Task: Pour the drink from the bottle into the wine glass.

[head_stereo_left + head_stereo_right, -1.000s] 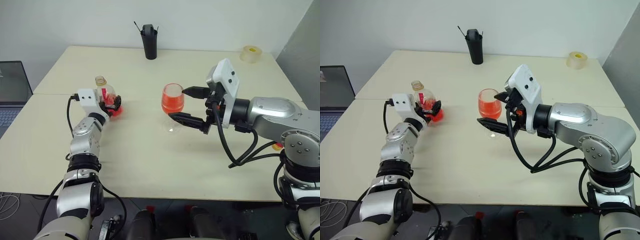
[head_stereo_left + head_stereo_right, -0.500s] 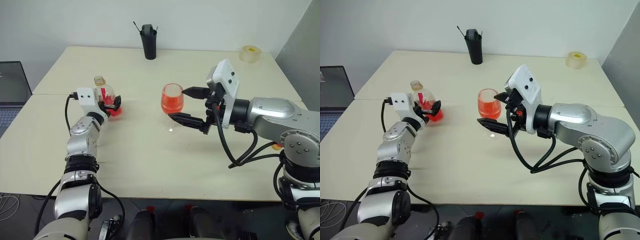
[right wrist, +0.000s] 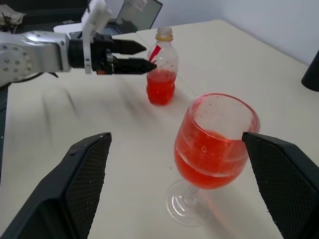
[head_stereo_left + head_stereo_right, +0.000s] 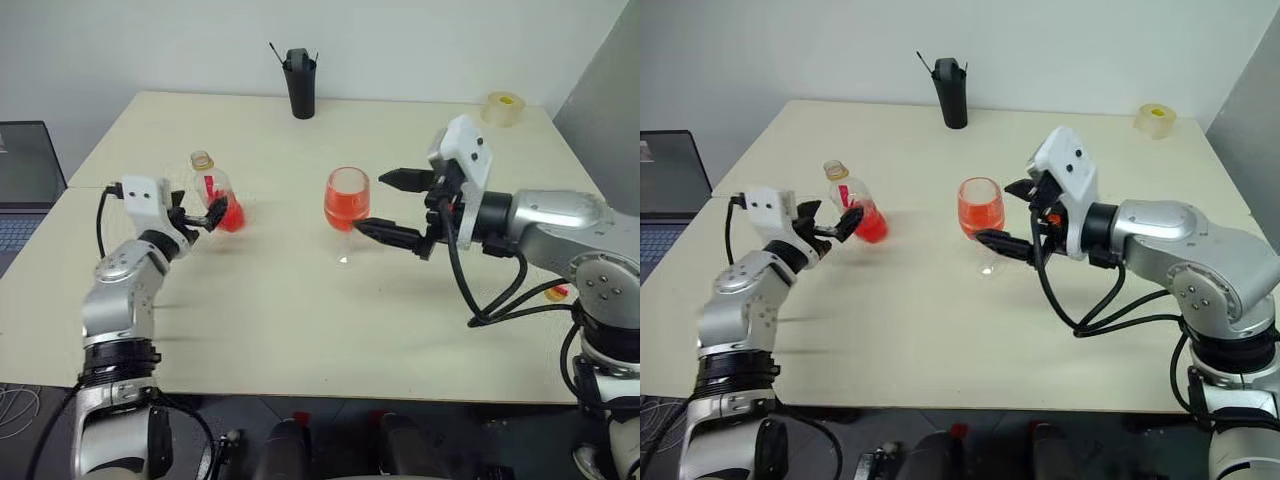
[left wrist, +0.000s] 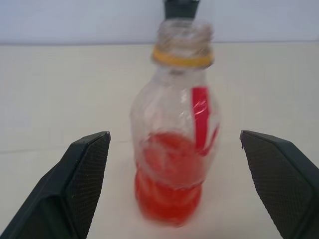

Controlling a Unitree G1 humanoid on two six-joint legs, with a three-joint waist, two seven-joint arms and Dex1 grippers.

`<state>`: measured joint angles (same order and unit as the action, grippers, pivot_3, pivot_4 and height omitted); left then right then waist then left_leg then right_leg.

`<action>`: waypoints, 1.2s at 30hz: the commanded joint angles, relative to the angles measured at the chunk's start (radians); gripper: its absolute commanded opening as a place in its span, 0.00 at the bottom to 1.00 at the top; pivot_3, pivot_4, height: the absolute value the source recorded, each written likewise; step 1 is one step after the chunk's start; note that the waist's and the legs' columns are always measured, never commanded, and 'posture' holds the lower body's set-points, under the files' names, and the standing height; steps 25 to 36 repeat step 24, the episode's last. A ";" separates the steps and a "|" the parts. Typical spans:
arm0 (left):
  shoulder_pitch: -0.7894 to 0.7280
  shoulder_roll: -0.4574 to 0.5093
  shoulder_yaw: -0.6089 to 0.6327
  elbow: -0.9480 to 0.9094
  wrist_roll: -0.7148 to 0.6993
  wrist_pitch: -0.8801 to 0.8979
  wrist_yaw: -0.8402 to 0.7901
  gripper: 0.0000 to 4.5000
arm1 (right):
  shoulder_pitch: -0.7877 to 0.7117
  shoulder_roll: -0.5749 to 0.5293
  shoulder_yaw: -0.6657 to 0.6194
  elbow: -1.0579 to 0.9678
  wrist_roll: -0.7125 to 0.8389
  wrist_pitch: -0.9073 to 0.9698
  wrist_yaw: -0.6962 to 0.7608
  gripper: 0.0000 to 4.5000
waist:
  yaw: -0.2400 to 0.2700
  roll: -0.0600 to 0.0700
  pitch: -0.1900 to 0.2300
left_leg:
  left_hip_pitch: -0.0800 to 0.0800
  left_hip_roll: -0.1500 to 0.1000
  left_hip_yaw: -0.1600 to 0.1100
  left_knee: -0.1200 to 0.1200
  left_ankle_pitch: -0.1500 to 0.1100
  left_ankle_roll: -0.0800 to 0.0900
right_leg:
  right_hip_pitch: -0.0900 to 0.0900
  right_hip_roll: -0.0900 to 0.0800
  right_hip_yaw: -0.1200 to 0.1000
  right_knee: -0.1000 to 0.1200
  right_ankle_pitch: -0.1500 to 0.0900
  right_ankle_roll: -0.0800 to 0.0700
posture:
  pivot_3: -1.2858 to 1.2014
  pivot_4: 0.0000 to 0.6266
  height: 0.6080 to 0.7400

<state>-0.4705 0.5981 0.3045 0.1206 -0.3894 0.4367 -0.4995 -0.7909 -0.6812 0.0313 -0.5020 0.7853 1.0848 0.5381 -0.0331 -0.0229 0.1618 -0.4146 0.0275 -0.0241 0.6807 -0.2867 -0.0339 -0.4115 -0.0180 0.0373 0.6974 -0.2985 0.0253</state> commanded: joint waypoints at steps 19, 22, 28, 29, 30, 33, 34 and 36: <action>-0.163 0.576 0.040 0.101 -0.269 0.161 -0.846 0.99 | 0.258 -0.490 -0.443 0.307 -0.002 -0.262 0.574 1.00 | -0.001 0.004 0.003 | 0.006 0.001 0.006 -0.003 -0.001 0.001 | 0.002 0.009 0.002 -0.001 -0.001 0.000 | 0.52 0.24 1.00; -0.187 0.554 0.014 0.117 -0.257 0.148 -0.875 0.99 | 0.278 -0.490 -0.440 0.306 -0.005 -0.267 0.585 1.00 | -0.001 0.004 0.003 | 0.007 0.001 0.008 -0.003 -0.001 0.001 | 0.002 0.010 0.003 0.000 -0.001 -0.001 | 0.52 0.24 1.00; -0.200 0.534 -0.003 0.130 -0.246 0.132 -0.881 0.99 | 0.287 -0.481 -0.436 0.298 -0.002 -0.267 0.583 1.00 | -0.001 0.004 0.003 | 0.007 0.001 0.008 -0.003 -0.001 0.001 | 0.002 0.010 0.003 0.000 -0.001 -0.001 | 0.52 0.24 1.00; -0.200 0.534 -0.003 0.130 -0.246 0.132 -0.881 0.99 | 0.287 -0.481 -0.436 0.298 -0.002 -0.267 0.583 1.00 | -0.001 0.004 0.003 | 0.007 0.001 0.008 -0.003 -0.001 0.001 | 0.002 0.010 0.003 0.000 -0.001 -0.001 | 0.52 0.24 1.00; -0.200 0.534 -0.003 0.130 -0.246 0.132 -0.881 0.99 | 0.287 -0.481 -0.436 0.298 -0.002 -0.267 0.583 1.00 | -0.001 0.004 0.003 | 0.007 0.001 0.008 -0.003 -0.001 0.001 | 0.002 0.010 0.003 0.000 -0.001 -0.001 | 0.52 0.24 1.00; -0.200 0.534 -0.003 0.130 -0.246 0.132 -0.881 0.99 | 0.287 -0.481 -0.436 0.298 -0.002 -0.267 0.583 1.00 | -0.001 0.004 0.003 | 0.007 0.001 0.008 -0.003 -0.001 0.001 | 0.002 0.010 0.003 0.000 -0.001 -0.001 | 0.52 0.24 1.00; -0.200 0.534 -0.003 0.130 -0.246 0.132 -0.881 0.99 | 0.287 -0.481 -0.436 0.298 -0.002 -0.267 0.583 1.00 | -0.001 0.004 0.003 | 0.007 0.001 0.008 -0.003 -0.001 0.001 | 0.002 0.010 0.003 0.000 -0.001 -0.001 | 0.52 0.24 1.00; -0.200 0.534 -0.003 0.130 -0.246 0.132 -0.881 0.99 | 0.287 -0.481 -0.436 0.298 -0.002 -0.267 0.583 1.00 | -0.001 0.004 0.003 | 0.007 0.001 0.008 -0.003 -0.001 0.001 | 0.002 0.010 0.003 0.000 -0.001 -0.001 | 0.52 0.24 1.00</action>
